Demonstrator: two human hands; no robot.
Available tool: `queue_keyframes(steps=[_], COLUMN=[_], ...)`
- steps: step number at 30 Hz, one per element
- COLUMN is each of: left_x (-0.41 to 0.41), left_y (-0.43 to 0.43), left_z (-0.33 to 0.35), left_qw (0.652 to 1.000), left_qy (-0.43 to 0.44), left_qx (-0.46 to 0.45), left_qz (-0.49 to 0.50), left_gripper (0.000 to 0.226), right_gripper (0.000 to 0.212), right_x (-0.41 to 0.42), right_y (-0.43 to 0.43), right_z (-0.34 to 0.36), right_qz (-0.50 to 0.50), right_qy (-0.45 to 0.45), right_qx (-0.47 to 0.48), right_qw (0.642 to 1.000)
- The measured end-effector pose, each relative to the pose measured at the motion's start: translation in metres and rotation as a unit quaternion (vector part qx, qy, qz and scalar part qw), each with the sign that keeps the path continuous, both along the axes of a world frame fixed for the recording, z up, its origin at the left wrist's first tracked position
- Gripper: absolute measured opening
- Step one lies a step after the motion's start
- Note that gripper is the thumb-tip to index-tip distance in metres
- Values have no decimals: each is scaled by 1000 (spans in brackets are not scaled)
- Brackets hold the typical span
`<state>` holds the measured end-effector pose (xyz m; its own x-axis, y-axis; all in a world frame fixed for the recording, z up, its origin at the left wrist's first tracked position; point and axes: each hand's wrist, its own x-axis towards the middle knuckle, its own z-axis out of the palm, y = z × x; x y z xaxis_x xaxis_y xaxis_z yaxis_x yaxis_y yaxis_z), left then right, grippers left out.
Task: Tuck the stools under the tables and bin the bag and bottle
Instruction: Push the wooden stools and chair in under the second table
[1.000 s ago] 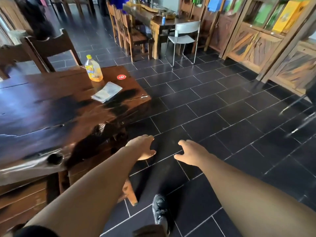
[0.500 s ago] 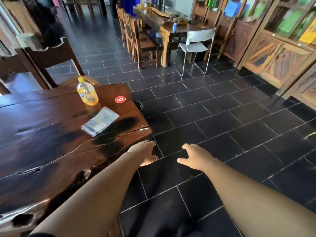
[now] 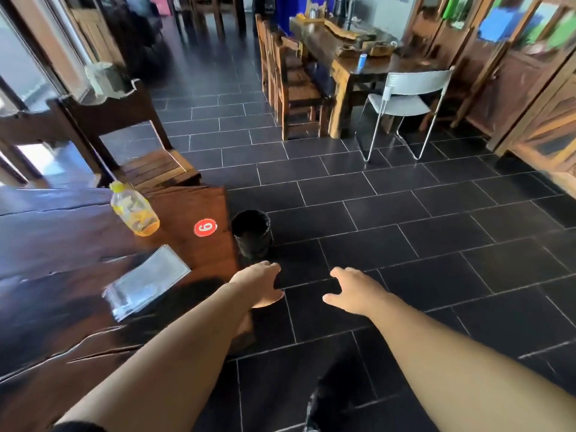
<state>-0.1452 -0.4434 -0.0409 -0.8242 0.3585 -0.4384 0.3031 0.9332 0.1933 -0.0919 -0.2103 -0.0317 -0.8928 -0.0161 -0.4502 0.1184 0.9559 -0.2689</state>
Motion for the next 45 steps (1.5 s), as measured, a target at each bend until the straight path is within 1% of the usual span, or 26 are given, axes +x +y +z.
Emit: queue_keyframes(steps=[2, 6, 8, 14, 19, 24, 29, 35, 42, 45], left_x=[-33, -98, -130, -225, -329, -436, -525, -629, -763, -816], left_y=[20, 45, 51, 59, 60, 52, 37, 20, 26, 36], left_z=[3, 8, 10, -2, -17, -18, -6, -11, -18, -9], left_qw=[1000, 998, 997, 995, 993, 988, 983, 972, 952, 944], left_qy=[0, -7, -3, 16, 17, 14, 26, 27, 33, 27], left_qx=[-7, 27, 27, 18, 23, 29, 25, 10, 18, 18], left_qz=[11, 60, 76, 95, 115, 153, 182, 233, 305, 328], left_gripper=[61, 68, 69, 61, 60, 52, 56, 58, 59, 61], right_gripper=[61, 60, 59, 60, 61, 65, 65, 66, 62, 63], right_x=[-37, -111, -146, -266, -391, -515, -626, -757, -922, -990], right_y=[19, 49, 61, 77, 73, 54, 38, 21, 21, 21], right_z=[4, 12, 14, 10, 0, 1, 8, 1, -8, -5], right_qz=[16, 35, 43, 90, 137, 187, 223, 263, 310, 332], right_qy=[-3, 1, -1, 3, 2, -3, 1, 11, 6, -5], right_qx=[4, 4, 1, 11, 23, 34, 24, 12, 3, -5], right_qw=[1000, 999, 999, 996, 990, 982, 974, 965, 951, 943])
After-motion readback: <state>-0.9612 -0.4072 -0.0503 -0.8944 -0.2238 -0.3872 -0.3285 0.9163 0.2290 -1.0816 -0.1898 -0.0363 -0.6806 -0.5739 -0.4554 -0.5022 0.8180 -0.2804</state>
